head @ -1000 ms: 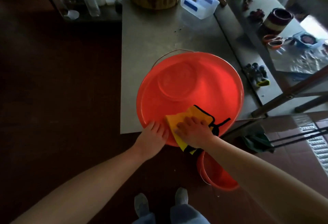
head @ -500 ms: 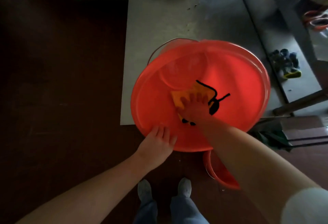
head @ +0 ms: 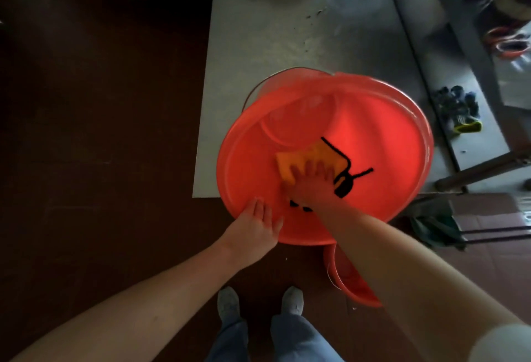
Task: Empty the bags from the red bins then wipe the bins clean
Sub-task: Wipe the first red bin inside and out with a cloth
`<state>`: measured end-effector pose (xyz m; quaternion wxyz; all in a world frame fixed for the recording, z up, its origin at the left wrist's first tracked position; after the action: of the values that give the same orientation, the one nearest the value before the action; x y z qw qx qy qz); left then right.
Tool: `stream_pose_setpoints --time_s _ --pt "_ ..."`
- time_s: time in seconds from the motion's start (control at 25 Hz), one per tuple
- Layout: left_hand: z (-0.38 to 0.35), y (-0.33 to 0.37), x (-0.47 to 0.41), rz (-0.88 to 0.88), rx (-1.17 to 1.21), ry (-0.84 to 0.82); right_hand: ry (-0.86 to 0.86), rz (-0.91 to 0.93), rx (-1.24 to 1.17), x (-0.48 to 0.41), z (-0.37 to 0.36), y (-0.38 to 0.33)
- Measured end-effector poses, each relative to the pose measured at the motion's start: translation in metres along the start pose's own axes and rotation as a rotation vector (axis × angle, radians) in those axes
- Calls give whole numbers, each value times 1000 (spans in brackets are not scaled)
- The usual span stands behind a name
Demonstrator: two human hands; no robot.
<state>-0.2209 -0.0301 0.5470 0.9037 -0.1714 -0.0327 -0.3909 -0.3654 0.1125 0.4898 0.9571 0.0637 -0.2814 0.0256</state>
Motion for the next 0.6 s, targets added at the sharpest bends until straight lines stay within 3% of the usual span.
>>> stream_pose_setpoints --time_s 0.08,0.2,0.48,0.6 --pt "0 2 -1 14 -3 -6 -111 23 -133 17 -3 -17" --pt "-5 6 -1 21 11 -21 -63 76 -91 32 -7 -12" --pt "14 7 10 -12 -4 -62 365 224 135 1 21 81" --pt "23 5 9 -23 -37 -98 245 135 198 13 22 81"
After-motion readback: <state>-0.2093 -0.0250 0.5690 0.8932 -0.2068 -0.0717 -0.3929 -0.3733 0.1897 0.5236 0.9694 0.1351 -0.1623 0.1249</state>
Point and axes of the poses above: each hand's wrist, its own x-axis away from the middle knuckle, its own z-axis out of the back of the hand, y = z × x, the point moved 1 cm from there along -x, towards the middle knuckle, and after that the axes turned 11 degrees about -z, right-handed, at the moved point
